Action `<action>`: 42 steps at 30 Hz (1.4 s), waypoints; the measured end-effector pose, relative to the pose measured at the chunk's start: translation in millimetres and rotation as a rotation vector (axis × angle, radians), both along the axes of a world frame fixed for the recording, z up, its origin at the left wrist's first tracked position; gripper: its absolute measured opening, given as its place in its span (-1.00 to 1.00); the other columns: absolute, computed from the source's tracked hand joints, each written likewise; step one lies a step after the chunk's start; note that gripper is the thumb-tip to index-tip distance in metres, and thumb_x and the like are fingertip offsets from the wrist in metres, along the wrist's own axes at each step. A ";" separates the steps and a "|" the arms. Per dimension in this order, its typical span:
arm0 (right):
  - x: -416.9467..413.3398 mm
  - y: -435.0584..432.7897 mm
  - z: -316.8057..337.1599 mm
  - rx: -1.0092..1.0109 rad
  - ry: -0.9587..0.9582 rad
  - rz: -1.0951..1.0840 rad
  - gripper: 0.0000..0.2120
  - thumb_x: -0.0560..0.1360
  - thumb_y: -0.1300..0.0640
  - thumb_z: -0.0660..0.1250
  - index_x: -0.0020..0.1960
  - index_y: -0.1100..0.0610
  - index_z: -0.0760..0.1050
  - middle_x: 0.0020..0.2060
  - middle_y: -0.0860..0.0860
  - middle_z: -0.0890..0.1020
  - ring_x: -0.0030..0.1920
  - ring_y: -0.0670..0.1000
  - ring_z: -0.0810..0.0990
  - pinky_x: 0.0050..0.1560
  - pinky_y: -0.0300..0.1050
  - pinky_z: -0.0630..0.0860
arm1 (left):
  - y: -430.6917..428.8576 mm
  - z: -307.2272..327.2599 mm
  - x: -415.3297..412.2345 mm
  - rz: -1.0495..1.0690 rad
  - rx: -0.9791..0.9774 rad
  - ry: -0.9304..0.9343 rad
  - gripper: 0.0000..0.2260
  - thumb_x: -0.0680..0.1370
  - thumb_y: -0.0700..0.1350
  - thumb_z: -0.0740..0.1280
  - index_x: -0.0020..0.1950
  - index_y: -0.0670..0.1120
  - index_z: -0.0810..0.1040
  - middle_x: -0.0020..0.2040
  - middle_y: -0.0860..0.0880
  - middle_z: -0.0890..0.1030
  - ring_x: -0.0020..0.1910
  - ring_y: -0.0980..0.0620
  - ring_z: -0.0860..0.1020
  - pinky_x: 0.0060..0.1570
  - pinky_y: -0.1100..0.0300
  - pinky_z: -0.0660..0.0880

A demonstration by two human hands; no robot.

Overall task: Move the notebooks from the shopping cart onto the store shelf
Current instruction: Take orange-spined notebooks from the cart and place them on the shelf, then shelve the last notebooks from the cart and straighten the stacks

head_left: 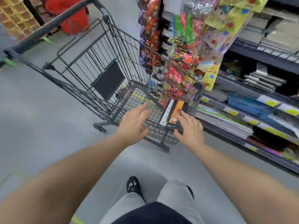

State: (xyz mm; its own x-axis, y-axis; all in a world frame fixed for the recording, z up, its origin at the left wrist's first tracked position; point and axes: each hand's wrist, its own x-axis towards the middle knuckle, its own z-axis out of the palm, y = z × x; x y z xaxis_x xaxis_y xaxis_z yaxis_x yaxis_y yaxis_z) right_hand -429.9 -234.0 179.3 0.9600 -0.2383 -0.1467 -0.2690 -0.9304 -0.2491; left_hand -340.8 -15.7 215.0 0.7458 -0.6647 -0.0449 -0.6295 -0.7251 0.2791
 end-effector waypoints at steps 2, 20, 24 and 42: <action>5.1 13.0 -1.3 0.028 -0.039 -0.021 -0.42 0.48 -0.03 0.32 0.46 -0.03 0.27 0.48 0.04 0.28 0.44 0.13 0.27 0.39 0.12 0.18 | -0.7 -3.4 20.1 -0.054 0.034 0.033 -0.46 0.51 -0.03 0.29 0.48 -0.04 0.26 0.54 -0.08 0.18 0.49 -0.07 0.20 0.42 -0.02 0.16; 122.5 -13.6 -64.9 0.289 0.145 -0.386 -0.35 0.49 -0.08 0.30 0.50 -0.04 0.14 0.50 0.00 0.21 0.43 0.08 0.28 0.37 0.07 0.32 | -81.8 -79.5 174.2 -0.114 0.373 0.411 -0.36 0.53 0.07 0.28 0.54 0.00 0.09 0.54 -0.05 0.08 0.44 -0.12 0.26 0.34 -0.07 0.33; 135.8 -19.3 -95.1 0.427 0.122 -0.644 -0.40 0.46 0.11 0.35 0.46 -0.01 0.23 0.28 0.05 0.44 0.25 0.11 0.45 0.22 0.01 0.43 | -106.9 -128.9 188.2 -0.049 0.388 0.593 -0.43 0.56 0.06 0.24 0.52 0.00 0.13 0.48 -0.10 0.21 0.37 -0.16 0.34 0.27 -0.05 0.39; 131.0 -24.2 -177.6 0.360 0.269 -0.928 -0.49 0.47 0.10 0.31 0.38 0.14 0.29 0.18 0.18 0.48 0.20 0.21 0.47 0.18 0.06 0.44 | -204.7 -296.8 160.7 0.337 0.409 0.991 -0.12 0.31 0.33 0.43 0.42 -0.16 0.21 0.32 -0.14 0.41 0.25 -0.14 0.45 0.13 0.06 0.44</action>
State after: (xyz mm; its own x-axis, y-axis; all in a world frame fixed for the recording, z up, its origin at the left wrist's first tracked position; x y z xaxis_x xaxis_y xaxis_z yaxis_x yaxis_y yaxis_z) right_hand -298.9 -258.2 1.7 0.3455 -0.7680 -0.5393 -0.9314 -0.2103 -0.2972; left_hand -180.1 -220.4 -81.8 0.3986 -0.2354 -0.8864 -0.0164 -0.9682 0.2498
